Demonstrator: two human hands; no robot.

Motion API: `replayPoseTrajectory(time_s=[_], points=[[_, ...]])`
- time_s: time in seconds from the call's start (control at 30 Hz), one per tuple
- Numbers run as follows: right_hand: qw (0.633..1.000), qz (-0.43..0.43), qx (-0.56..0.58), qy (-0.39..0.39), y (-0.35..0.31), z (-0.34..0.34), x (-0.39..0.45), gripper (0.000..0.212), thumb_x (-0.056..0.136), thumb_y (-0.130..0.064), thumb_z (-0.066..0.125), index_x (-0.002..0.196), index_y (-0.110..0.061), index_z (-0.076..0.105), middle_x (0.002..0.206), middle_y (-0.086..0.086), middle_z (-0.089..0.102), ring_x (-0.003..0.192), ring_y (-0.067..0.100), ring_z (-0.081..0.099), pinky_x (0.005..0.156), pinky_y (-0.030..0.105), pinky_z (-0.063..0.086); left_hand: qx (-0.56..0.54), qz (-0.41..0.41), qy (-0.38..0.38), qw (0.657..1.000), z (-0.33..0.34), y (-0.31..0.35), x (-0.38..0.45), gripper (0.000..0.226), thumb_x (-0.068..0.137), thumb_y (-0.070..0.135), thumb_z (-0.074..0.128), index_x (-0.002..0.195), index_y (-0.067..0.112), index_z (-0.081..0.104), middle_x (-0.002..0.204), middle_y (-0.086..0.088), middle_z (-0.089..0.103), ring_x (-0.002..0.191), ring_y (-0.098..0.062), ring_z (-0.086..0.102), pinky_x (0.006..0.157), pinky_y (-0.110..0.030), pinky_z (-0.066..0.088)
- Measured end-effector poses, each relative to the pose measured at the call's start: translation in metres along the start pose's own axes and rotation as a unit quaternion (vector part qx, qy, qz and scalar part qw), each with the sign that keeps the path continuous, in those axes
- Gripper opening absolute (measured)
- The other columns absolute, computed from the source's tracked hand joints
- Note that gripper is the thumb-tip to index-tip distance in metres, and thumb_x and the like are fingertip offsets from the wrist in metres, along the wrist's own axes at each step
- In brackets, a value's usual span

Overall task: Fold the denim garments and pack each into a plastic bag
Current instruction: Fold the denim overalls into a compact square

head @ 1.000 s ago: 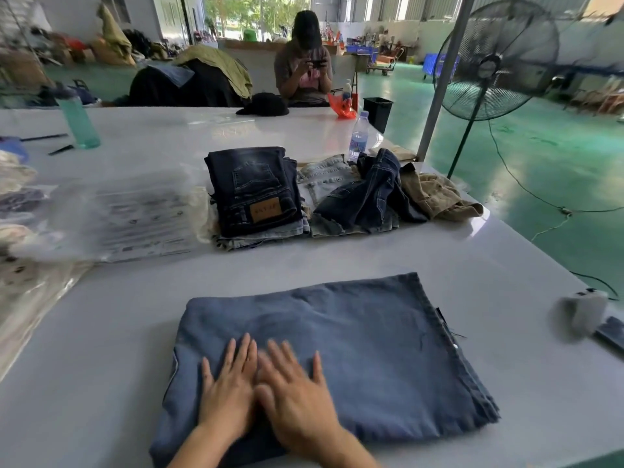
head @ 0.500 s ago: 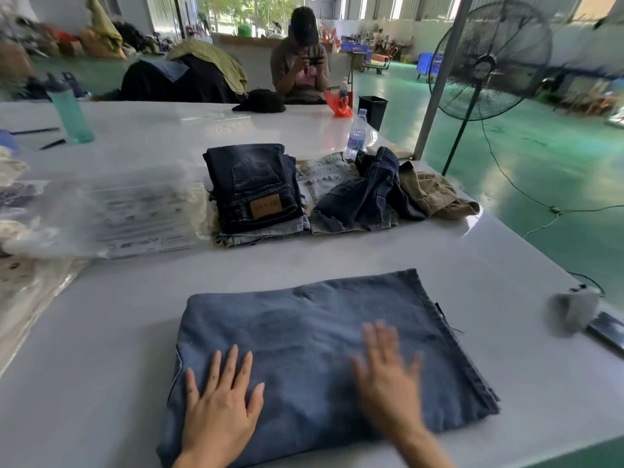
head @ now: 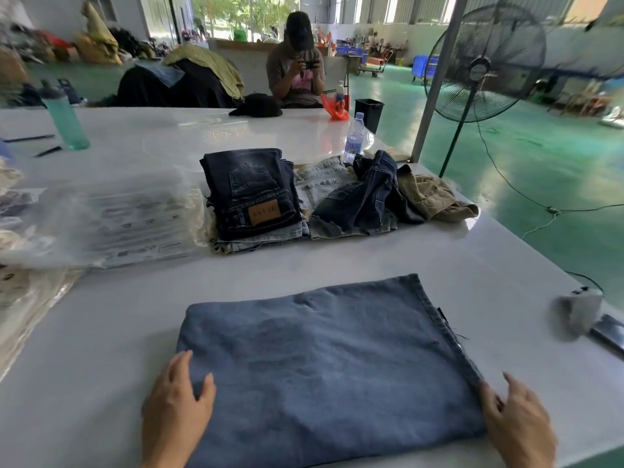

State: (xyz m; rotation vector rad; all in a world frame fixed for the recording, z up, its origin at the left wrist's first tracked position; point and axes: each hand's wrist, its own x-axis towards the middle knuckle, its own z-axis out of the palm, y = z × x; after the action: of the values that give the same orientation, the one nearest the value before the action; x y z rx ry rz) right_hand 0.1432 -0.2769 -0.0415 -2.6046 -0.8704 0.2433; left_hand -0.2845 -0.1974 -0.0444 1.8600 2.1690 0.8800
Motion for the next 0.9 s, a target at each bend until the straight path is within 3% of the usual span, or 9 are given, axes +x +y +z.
replayPoseTrajectory(time_s=[0.1,0.2,0.37,0.47,0.6,0.67,0.73,0.83,0.9], points=[[0.999,0.017,-0.019,0.02,-0.013,0.004,-0.012,0.046,0.086,-0.038,0.063,0.123,-0.011,0.061,0.129,0.022,0.053,0.12,0.04,0.046,0.099,0.048,0.038,-0.04,-0.095,-0.001,0.995,-0.003,-0.009,0.038,0.038,0.079,0.007,0.072,0.106,-0.016,0.059,0.1,-0.037,0.06,0.094,-0.05,0.06,0.083,-0.054,0.047],[0.999,0.004,-0.025,0.048,-0.022,0.002,-0.017,0.039,0.083,-0.027,0.066,0.117,-0.008,0.065,0.121,0.026,0.058,0.11,0.042,0.054,0.094,0.045,0.042,-0.064,-0.174,-0.054,0.981,0.005,-0.003,0.081,0.047,0.087,0.023,0.066,0.117,-0.011,0.054,0.114,-0.031,0.059,0.109,-0.044,0.055,0.09,-0.045,0.042],[0.999,-0.016,-0.001,0.037,-0.025,-0.005,-0.018,0.036,0.08,-0.018,0.069,0.113,-0.004,0.067,0.113,0.032,0.059,0.104,0.044,0.057,0.093,0.044,0.042,-0.148,-0.24,-0.102,0.954,0.023,-0.002,0.121,0.045,0.086,0.037,0.066,0.081,-0.007,0.06,0.09,-0.026,0.065,0.09,-0.04,0.059,0.073,-0.039,0.042],[0.999,-0.02,0.009,0.045,-0.026,-0.006,-0.018,0.035,0.079,-0.016,0.07,0.111,-0.003,0.068,0.11,0.032,0.06,0.103,0.044,0.058,0.091,0.043,0.044,-0.176,-0.182,-0.074,0.965,0.025,-0.007,0.135,0.033,0.086,0.023,0.069,0.065,0.004,0.052,0.069,-0.016,0.057,0.073,-0.035,0.055,0.067,-0.038,0.04],[0.997,-0.01,-0.006,0.079,-0.028,0.0,-0.018,0.034,0.08,-0.021,0.068,0.111,-0.007,0.069,0.11,0.026,0.063,0.101,0.041,0.059,0.086,0.041,0.045,-0.23,-0.094,0.015,0.969,0.017,-0.008,0.138,0.015,0.085,0.016,0.07,0.077,0.015,0.057,0.077,-0.01,0.063,0.07,-0.027,0.055,0.066,-0.023,0.042],[0.996,0.001,-0.011,0.089,-0.027,0.004,-0.018,0.034,0.082,-0.023,0.068,0.112,-0.008,0.069,0.112,0.024,0.063,0.102,0.041,0.059,0.086,0.042,0.044,-0.153,-0.151,-0.024,0.976,0.026,-0.014,0.13,0.014,0.086,0.02,0.068,0.089,0.009,0.061,0.094,-0.021,0.066,0.085,-0.038,0.058,0.072,-0.034,0.044],[0.996,0.001,-0.011,0.086,-0.024,0.007,-0.015,0.035,0.082,-0.025,0.068,0.114,-0.01,0.068,0.113,0.023,0.062,0.103,0.04,0.058,0.088,0.043,0.044,-0.043,-0.195,-0.055,0.978,0.033,-0.011,0.124,0.032,0.088,0.023,0.065,0.109,0.0,0.057,0.111,-0.03,0.059,0.099,-0.047,0.056,0.082,-0.047,0.045],[0.997,-0.003,-0.031,0.069,-0.017,0.013,-0.011,0.035,0.085,-0.03,0.065,0.116,-0.013,0.067,0.113,0.019,0.061,0.104,0.038,0.057,0.089,0.043,0.044,0.051,-0.039,0.0,0.998,0.031,0.029,0.115,0.047,0.079,0.016,0.074,0.115,-0.009,0.055,0.114,-0.036,0.053,0.1,-0.053,0.053,0.079,-0.062,0.044],[0.995,-0.016,-0.069,0.066,-0.013,0.015,-0.009,0.034,0.089,-0.036,0.059,0.115,-0.015,0.065,0.11,0.017,0.062,0.102,0.035,0.057,0.086,0.04,0.045,0.027,0.116,0.008,0.993,0.031,0.066,0.089,0.057,0.085,0.038,0.062,0.114,-0.01,0.057,0.116,-0.033,0.057,0.103,-0.051,0.057,0.081,-0.061,0.048]])
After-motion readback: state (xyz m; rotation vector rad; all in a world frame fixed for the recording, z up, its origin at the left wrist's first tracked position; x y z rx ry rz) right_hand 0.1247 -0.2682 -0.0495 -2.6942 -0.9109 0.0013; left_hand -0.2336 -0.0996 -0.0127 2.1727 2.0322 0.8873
